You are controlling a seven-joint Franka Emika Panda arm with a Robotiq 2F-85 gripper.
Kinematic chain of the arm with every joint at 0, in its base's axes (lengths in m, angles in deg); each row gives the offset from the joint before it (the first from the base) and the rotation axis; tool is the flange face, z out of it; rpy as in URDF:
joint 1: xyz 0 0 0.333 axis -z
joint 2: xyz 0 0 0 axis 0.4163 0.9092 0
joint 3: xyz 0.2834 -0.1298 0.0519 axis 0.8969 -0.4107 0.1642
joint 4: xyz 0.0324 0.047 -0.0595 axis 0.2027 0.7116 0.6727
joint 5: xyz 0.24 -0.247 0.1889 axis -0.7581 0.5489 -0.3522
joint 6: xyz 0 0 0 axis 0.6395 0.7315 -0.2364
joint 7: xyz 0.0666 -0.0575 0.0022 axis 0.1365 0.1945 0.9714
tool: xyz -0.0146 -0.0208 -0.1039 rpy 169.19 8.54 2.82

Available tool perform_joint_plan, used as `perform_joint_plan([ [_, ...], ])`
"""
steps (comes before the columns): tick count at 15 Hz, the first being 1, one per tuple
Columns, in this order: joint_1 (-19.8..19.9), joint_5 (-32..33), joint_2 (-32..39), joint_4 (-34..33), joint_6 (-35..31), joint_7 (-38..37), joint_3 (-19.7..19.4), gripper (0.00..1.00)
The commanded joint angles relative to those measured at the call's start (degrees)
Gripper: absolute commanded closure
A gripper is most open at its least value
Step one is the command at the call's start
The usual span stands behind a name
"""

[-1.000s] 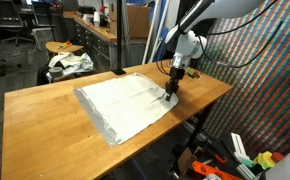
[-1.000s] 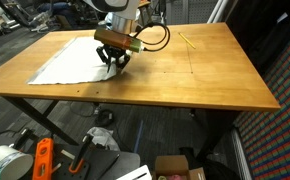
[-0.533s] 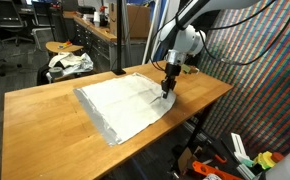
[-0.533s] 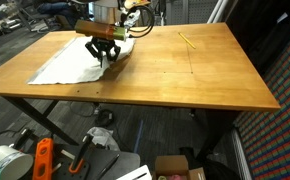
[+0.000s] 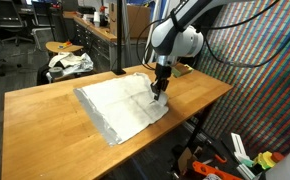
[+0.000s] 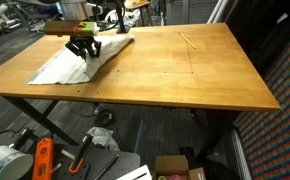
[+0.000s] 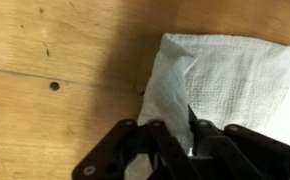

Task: Fold the white towel in half

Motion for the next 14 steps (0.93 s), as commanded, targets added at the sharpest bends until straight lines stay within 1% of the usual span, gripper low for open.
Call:
perform_joint_plan([
  [1, -2.7, 2.7, -4.6, 5.0, -4.9, -6.6, 1.4, 0.97],
  [6, -5.9, 6.5, -7.4, 8.8, -7.5, -12.8, 3.1, 0.97],
  [10, -8.0, 8.5, -9.6, 12.6, -10.2, -16.0, 4.6, 0.97],
  [12, -9.1, 9.0, -10.4, 14.0, -11.3, -17.8, 5.6, 0.97],
  [14, -10.5, 8.0, -11.2, 15.2, -14.0, -20.2, 6.9, 0.97],
])
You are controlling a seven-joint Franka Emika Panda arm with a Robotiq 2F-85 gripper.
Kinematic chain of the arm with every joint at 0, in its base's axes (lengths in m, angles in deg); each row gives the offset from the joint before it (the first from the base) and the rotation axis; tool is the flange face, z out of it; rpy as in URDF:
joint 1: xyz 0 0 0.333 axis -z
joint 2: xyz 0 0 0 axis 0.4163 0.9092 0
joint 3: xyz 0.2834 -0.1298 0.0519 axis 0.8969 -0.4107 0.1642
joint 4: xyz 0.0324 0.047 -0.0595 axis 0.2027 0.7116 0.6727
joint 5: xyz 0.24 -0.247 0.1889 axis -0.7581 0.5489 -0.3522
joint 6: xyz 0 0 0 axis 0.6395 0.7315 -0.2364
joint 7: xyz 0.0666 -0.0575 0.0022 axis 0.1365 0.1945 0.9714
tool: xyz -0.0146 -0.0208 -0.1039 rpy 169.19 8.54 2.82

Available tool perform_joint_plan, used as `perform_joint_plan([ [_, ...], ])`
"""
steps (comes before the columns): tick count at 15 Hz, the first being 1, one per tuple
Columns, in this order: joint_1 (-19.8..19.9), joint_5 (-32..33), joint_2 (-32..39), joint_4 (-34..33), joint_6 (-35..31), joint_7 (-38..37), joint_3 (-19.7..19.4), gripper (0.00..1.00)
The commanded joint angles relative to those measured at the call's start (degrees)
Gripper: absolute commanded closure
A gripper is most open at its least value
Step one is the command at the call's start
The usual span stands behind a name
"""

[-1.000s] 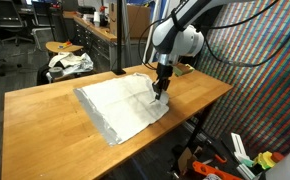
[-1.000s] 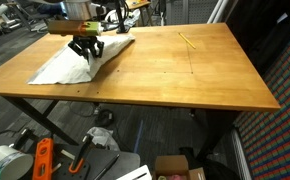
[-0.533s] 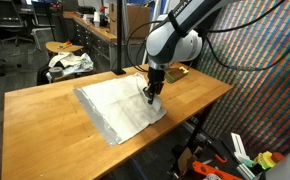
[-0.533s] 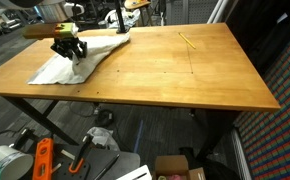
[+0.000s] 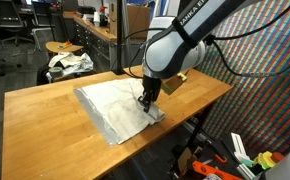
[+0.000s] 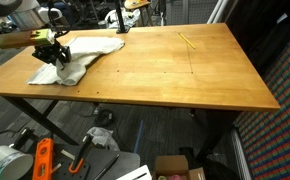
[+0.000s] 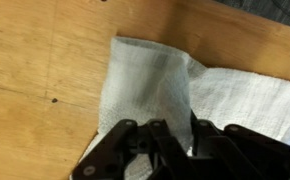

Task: Fold the white towel in half

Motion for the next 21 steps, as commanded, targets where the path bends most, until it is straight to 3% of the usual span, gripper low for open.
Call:
perform_joint_plan([
  [1, -2.4, -0.1, -3.6, 3.6, -5.5, -5.3, 2.0, 0.97],
  [4, -3.9, -0.1, -4.1, 3.9, -10.4, -10.9, 3.5, 0.96],
  [7, -4.2, 5.2, -3.8, 4.1, -15.4, -18.7, 4.5, 0.96],
  [11, -2.7, 23.6, -3.0, 4.5, -18.4, -34.4, 4.9, 0.96],
  [16, -2.5, 48.6, -3.4, 3.5, -13.1, -55.8, 5.6, 0.96],
  [20, -4.7, 58.2, -1.4, 3.5, -7.1, -67.1, 7.9, 0.95],
  [21, -5.3, 57.5, -0.6, 3.7, -5.6, -67.5, 8.6, 0.68],
])
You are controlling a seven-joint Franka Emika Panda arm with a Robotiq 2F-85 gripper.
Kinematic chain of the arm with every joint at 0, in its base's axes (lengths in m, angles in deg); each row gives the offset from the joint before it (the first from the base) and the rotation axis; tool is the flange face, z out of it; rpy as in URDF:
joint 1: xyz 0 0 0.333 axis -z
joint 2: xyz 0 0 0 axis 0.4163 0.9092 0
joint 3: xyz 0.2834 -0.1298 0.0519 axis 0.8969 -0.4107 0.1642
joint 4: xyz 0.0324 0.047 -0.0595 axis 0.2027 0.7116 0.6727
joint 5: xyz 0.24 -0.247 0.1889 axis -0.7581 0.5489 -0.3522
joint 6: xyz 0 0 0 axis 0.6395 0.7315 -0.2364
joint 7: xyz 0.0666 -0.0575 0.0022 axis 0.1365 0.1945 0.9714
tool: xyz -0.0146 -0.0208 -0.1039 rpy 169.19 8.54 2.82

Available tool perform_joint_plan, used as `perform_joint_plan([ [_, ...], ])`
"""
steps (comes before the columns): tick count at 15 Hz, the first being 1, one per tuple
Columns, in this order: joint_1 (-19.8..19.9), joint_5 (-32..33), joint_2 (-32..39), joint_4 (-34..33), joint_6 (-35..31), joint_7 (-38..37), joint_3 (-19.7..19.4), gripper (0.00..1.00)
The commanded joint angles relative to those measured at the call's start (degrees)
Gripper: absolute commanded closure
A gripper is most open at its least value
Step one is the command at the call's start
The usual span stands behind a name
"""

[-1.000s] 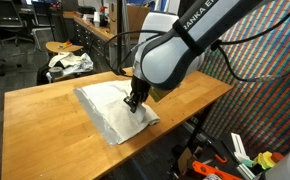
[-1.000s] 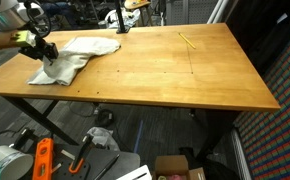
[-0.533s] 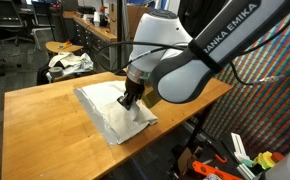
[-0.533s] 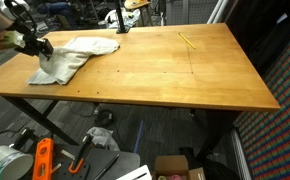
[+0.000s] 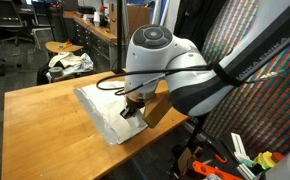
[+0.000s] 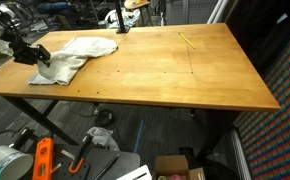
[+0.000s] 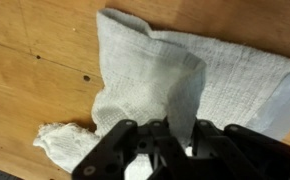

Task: Fold the white towel in half

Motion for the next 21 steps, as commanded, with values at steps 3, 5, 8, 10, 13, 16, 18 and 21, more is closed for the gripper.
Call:
perform_joint_plan([
  [3, -2.9, -6.6, 2.8, 0.9, 6.0, 2.8, 3.5, 0.54],
  [5, -3.9, -16.9, 2.6, 2.5, 3.3, 13.2, 3.1, 0.38],
  [8, -4.5, -29.2, 3.1, 4.4, -3.3, 26.3, 3.3, 0.16],
  [10, -5.0, -38.9, 2.9, 5.6, -6.4, 35.5, 3.8, 0.01],
  [13, -0.6, -53.7, 1.6, 5.8, -9.5, 48.6, 7.1, 0.0],
  [16, 1.9, -68.5, -1.8, 3.4, -7.2, 60.3, 6.8, 0.0],
  [18, 1.0, -74.0, -5.0, 2.0, -1.6, 67.2, 1.5, 0.01],
  [21, 2.7, -69.9, -6.8, -0.3, 8.6, 69.0, -5.1, 0.0],
])
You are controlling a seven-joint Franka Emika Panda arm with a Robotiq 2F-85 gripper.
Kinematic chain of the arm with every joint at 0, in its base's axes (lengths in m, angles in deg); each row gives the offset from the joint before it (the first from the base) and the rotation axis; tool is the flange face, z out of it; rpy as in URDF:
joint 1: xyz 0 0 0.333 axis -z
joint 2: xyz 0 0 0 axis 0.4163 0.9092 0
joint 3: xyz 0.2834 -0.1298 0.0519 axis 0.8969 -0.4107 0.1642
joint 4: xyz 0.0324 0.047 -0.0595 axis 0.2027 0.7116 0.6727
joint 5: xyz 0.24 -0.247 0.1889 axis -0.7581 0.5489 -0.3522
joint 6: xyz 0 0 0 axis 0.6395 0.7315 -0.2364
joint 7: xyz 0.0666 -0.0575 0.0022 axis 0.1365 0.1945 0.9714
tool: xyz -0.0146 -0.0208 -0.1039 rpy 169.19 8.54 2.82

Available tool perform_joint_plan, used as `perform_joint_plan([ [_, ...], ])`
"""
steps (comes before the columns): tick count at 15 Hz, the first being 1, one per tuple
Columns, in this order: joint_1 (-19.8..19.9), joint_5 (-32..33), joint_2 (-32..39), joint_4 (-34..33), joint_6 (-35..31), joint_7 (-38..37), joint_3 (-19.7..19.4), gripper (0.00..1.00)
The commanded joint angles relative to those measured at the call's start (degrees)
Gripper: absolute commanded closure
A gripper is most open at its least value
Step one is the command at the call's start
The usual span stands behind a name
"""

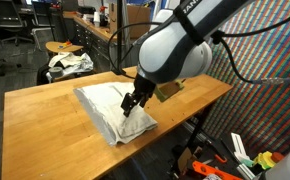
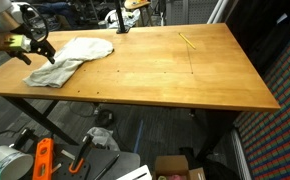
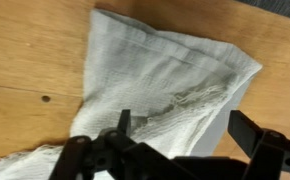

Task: Fold the white towel in half

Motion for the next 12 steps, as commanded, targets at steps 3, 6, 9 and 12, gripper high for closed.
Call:
perform_joint_plan([
  [3, 2.6, 6.7, -3.0, -1.7, 13.7, 2.6, -8.8, 0.0],
  [6, 2.1, 4.3, -2.9, 0.6, 9.4, 4.6, -10.4, 0.0],
  [9, 1.7, 4.3, -3.5, 2.4, 6.1, 0.6, -9.8, 0.0],
  [12, 1.7, 8.3, -3.5, 4.2, 2.4, -4.7, -8.3, 0.0],
])
